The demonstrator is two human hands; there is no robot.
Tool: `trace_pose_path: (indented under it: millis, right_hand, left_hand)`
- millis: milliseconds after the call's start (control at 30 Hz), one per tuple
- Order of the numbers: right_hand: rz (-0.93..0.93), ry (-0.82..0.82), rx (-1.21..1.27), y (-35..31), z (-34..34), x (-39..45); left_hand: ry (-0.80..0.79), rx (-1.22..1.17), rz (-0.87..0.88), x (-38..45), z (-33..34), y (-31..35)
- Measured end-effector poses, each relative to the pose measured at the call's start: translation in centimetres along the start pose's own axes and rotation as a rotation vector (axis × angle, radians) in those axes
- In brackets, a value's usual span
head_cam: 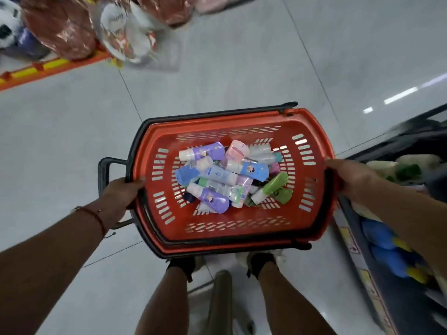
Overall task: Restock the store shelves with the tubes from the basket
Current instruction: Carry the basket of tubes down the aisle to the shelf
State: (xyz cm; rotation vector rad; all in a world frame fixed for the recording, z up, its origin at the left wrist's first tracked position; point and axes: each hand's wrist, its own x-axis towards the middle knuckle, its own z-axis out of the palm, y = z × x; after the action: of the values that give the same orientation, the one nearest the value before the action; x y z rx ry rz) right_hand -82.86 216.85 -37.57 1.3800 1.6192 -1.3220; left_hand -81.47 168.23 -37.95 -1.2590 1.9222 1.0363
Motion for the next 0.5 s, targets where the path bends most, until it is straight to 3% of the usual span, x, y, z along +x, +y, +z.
trace_pose_path:
  millis: [333, 367, 433, 500]
  right_hand:
    - [-0.117, 0.021, -0.225, 1.2, 2.9, 0.1]
    - [-0.174, 0.065, -0.328, 1.4, 3.3, -0.4]
    - [-0.319, 0.234, -0.778, 1.6, 4.2, -1.6]
    - [-0.456, 0.324, -1.186, 1.5, 5.5, -3.3]
  left_hand:
    - [-0.044, 0.182, 0.051, 2.7, 0.9, -4.1]
    - [-0.062, 0.255, 0.073, 2.4, 0.7, -3.9]
    - [-0.074, 0.511, 0.122, 1.5, 0.2, -3.2]
    - [0.055, 0.875, 0.219, -0.2, -0.1, -1.9]
